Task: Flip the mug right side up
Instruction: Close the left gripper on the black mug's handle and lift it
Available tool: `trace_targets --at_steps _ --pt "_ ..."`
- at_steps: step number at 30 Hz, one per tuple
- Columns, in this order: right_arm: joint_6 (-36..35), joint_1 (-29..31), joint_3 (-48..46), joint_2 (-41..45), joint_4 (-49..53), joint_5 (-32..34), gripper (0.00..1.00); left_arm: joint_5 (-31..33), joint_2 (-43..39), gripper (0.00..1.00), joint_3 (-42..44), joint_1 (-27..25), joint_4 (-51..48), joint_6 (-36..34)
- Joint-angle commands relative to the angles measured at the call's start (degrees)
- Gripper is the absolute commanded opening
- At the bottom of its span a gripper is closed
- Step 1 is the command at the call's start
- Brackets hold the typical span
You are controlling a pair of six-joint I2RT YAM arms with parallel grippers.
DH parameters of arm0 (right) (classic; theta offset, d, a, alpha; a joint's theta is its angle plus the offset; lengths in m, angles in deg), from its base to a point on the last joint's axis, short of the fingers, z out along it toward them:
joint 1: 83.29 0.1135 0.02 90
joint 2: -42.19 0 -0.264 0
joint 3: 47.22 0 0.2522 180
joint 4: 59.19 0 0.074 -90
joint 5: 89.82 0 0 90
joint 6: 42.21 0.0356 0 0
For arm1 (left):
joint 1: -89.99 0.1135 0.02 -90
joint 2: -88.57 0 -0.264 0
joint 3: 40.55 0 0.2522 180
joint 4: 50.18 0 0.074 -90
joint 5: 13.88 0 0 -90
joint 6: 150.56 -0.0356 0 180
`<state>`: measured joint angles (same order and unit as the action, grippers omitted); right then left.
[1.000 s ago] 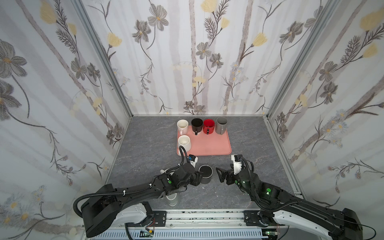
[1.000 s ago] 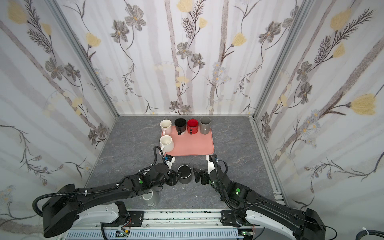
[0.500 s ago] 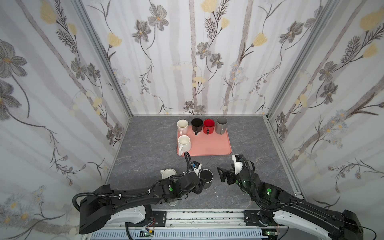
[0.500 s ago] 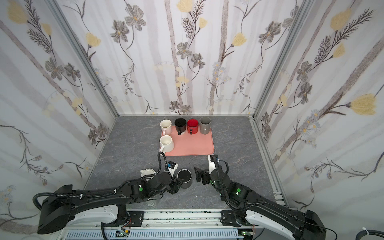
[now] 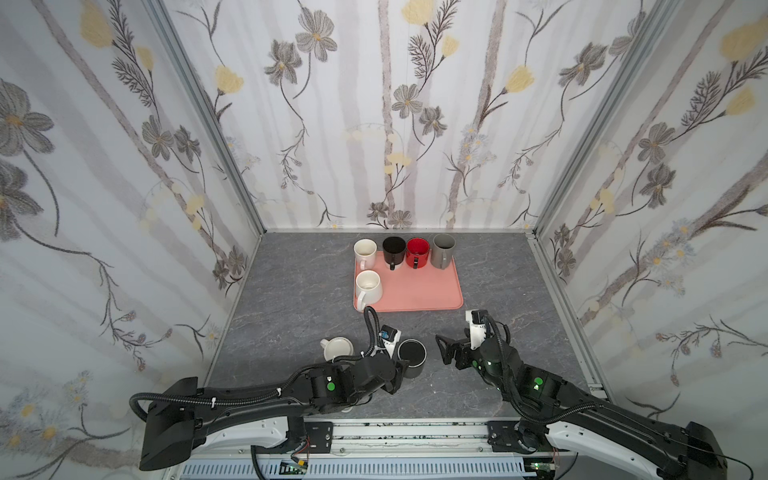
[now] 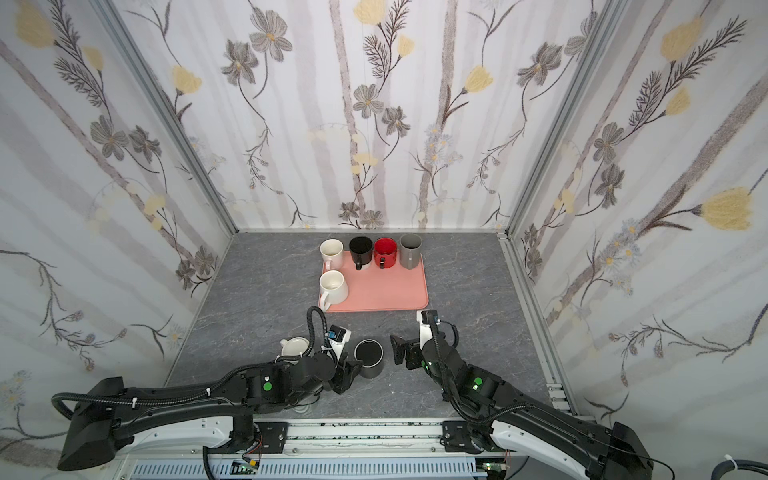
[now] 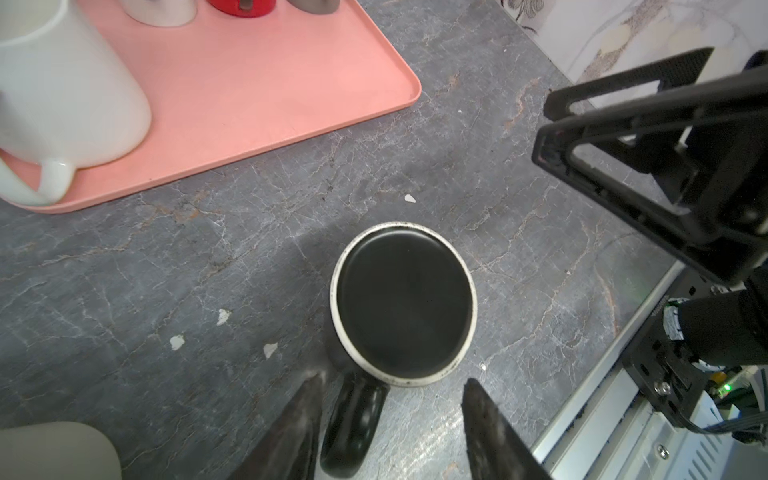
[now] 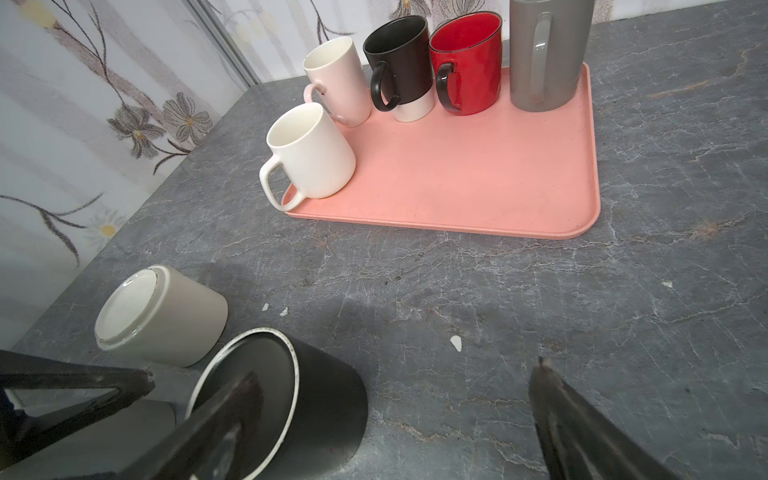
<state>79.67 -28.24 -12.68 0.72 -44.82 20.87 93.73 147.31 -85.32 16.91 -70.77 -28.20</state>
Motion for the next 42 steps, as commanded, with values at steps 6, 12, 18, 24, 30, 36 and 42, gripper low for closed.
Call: trace_targets --at_steps 6,12,18,24,30,36,42 --pt "-0.3 -0.5 0.1 0.6 -2.2 -0.7 1.0 -2.9 1.7 0.43 -0.3 0.0 -5.3 1.5" --pt "-0.2 -0.6 0.3 1.1 -2.2 -0.9 1.0 -0.3 5.8 0.51 -1.7 0.0 -6.6 0.9" --pt "-0.1 -0.6 0.2 1.3 -2.3 -1.2 0.99 4.0 9.8 0.41 -3.3 0.0 -7.0 -0.4" --pt "-0.1 -0.7 0.3 1.6 -2.2 -1.3 1.0 6.3 11.3 0.4 -3.4 0.0 -5.2 -2.4" --pt "-0.1 -0.8 0.3 1.5 -2.2 -1.7 1.0 7.1 13.1 0.4 -3.8 0.0 -3.6 -4.5" --pt "-0.1 -0.9 0.0 1.7 -2.2 -1.7 0.99 7.4 14.7 0.32 -4.3 0.0 -0.9 -6.2" --pt "0.2 -0.9 -0.1 2.0 -2.3 -1.8 1.0 7.1 15.2 0.25 -4.7 0.0 1.5 -7.6"
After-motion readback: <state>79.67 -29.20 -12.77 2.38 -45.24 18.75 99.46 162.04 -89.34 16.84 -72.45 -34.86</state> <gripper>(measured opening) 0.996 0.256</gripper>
